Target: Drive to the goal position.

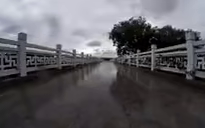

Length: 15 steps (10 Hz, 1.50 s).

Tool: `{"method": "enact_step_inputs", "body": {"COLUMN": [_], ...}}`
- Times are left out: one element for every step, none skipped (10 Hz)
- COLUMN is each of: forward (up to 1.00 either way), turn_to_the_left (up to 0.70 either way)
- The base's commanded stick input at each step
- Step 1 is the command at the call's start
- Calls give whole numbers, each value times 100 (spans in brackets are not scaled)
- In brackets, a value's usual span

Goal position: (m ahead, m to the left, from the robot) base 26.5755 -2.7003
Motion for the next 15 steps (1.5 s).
{"method": "enact_step_inputs", "body": {"forward": [42, 42, 42, 42, 42, 56, 56, 56, 56, 56, 56, 56, 56, 56, 55], "turn_to_the_left": [-5, -1, 0, 0, 0, 0, 0, 0, 0, 0, 0, 0, 0, 0, 0]}}
